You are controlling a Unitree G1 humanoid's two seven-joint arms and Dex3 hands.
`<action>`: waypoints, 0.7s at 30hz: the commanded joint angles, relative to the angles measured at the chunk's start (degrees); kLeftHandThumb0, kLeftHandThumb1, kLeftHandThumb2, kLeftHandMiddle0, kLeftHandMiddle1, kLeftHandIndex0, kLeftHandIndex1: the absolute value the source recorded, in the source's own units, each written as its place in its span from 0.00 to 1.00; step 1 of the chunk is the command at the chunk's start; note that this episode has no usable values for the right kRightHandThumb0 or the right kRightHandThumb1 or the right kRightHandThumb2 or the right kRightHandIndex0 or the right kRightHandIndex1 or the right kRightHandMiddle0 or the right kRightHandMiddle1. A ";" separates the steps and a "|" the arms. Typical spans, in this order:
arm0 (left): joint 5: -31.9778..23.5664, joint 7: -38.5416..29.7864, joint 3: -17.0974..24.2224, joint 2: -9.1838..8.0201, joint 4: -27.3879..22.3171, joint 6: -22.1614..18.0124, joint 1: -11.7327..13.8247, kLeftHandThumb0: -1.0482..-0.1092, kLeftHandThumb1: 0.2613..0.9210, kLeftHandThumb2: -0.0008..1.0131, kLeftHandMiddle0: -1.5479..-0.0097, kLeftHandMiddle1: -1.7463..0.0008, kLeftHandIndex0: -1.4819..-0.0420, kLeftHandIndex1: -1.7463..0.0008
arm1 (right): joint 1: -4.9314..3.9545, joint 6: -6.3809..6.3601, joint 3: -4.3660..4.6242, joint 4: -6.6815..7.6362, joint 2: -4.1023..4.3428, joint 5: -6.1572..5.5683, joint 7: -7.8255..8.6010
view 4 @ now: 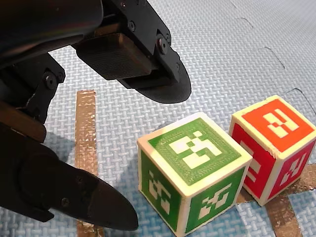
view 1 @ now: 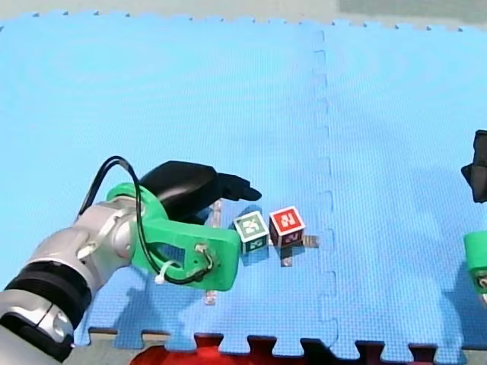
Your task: Stack cube left
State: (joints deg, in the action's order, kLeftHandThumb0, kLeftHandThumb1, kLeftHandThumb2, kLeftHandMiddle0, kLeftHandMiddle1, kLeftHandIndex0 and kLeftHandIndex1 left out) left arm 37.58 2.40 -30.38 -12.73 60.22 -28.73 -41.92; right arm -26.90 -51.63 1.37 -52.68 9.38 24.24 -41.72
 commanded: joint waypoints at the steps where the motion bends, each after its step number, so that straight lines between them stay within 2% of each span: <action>1: 0.19 0.43 -0.10 -0.34 -0.06 0.08 0.09 0.49 0.70 0.00 0.49 0.00 0.56 0.99 | -0.03 -0.18 -0.11 -0.16 0.38 -0.12 -0.23; 15: -0.34 -0.73 -0.14 -0.30 -0.09 -0.38 0.21 0.43 0.67 0.00 0.47 0.00 0.57 0.99 | -0.11 0.13 0.25 -0.06 0.50 0.68 -1.13; 21: -1.84 -6.53 0.10 0.02 0.66 0.13 -0.53 0.35 0.67 0.00 0.46 0.00 0.58 1.00 | -0.20 0.12 0.45 -0.28 0.66 1.13 -1.57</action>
State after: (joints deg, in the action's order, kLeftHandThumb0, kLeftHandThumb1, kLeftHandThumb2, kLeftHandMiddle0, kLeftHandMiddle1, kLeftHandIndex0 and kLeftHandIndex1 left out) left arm 36.25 -3.08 -30.49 -12.57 60.54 -28.88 -42.03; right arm -27.03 -51.59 1.82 -52.97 9.68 25.35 -43.07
